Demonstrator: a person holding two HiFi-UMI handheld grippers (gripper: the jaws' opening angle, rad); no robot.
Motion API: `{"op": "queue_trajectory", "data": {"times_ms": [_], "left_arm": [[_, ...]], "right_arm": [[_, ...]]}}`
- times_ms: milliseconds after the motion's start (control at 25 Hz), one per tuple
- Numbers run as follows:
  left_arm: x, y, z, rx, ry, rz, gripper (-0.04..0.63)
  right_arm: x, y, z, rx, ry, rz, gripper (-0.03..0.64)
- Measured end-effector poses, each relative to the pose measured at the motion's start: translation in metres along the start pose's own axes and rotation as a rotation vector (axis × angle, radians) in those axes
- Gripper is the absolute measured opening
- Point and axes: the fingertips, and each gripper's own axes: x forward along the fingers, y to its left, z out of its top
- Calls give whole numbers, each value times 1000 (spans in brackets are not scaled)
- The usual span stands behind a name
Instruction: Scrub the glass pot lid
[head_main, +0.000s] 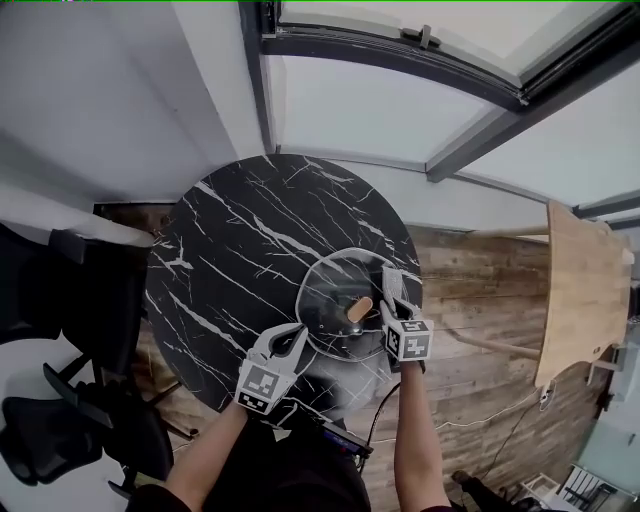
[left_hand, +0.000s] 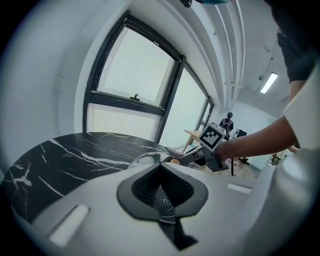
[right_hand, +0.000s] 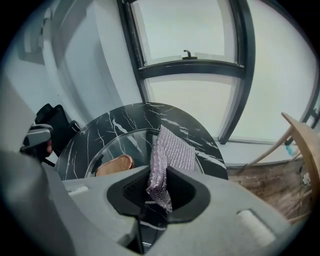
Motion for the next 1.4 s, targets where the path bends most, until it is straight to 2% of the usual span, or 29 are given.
{"op": "queue_trajectory", "data": {"times_ms": [560,1120,1400], "left_arm": [[-7,12,10,-4,-22,1,2],[-29,34,21,-5,-51,12,2],[-40,40,22,-15,-61,23,2]], "right_arm": [[41,19,49,-202,103,81,80],[52,72,58,-327,138,138,80],[56,110,52,-454,162,176,80]]}}
